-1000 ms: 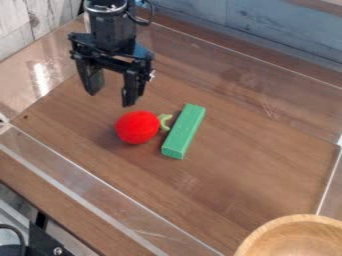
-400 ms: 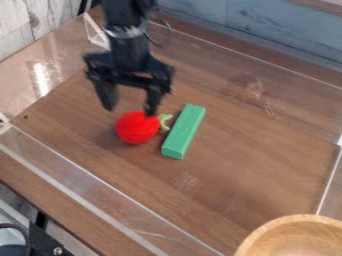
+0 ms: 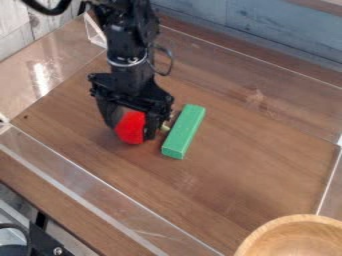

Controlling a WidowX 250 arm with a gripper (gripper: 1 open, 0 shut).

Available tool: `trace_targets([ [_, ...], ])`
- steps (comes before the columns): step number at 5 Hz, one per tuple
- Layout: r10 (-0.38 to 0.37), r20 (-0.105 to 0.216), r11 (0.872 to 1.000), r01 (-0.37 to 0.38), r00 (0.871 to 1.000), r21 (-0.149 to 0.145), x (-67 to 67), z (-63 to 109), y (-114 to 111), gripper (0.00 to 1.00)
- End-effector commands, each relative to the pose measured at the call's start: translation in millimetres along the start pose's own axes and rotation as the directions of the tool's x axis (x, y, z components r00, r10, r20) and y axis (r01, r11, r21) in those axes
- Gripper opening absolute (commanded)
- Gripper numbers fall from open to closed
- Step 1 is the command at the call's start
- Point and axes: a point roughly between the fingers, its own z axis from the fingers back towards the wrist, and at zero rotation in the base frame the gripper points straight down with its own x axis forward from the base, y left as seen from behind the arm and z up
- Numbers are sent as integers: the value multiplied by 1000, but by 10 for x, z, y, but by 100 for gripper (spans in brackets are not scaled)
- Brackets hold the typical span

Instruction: Move the red object to the right side of the table

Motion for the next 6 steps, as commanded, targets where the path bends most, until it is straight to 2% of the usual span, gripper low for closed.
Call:
trace_targets([
  [1,-81,67,997,81,995,2,55,131,-84,100],
  [2,-137,86,991,137,987,6,61,176,-198,100],
  [4,-154,98,988,152,983,28,98,47,102,100],
  [6,-177,91,984,174,980,39,219,30,286,100],
])
